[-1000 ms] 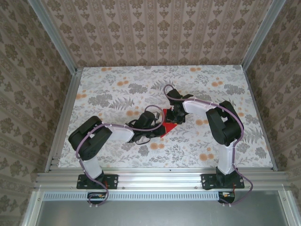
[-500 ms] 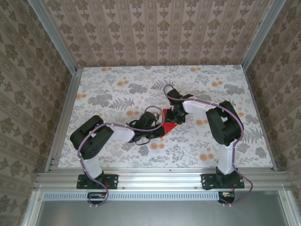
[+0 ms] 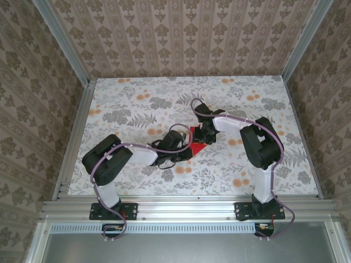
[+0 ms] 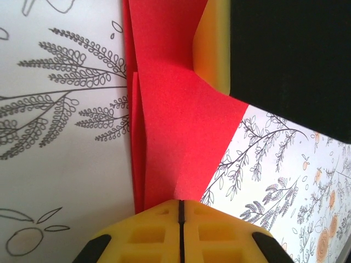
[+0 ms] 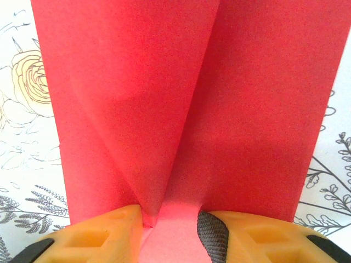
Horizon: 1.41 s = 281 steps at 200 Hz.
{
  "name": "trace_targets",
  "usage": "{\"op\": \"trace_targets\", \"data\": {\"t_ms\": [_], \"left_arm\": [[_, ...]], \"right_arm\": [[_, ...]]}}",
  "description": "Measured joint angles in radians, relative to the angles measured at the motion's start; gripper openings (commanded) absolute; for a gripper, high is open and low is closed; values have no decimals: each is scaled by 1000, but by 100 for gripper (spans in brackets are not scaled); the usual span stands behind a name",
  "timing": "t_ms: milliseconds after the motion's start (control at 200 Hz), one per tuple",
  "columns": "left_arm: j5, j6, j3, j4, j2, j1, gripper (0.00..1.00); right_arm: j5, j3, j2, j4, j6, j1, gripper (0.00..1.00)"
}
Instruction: Fold a paper plane with a square sheet of paper (pick it up from the middle)
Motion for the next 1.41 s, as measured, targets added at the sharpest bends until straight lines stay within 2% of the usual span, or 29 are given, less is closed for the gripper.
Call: {"op": "trace_targets", "data": {"t_ms": [985,1230,1405], "left_arm": [[-34,21,-2,-122,-51,-39,8],[-32,24,-18,-239,-129,-47,9],[-56,24,-18,-241,-210,-37,10]], "right_arm": [[1,3,3,-5,0,0,41],[2,3,3,-5,1,0,41],[3,3,5,-5,8,0,41]]}}
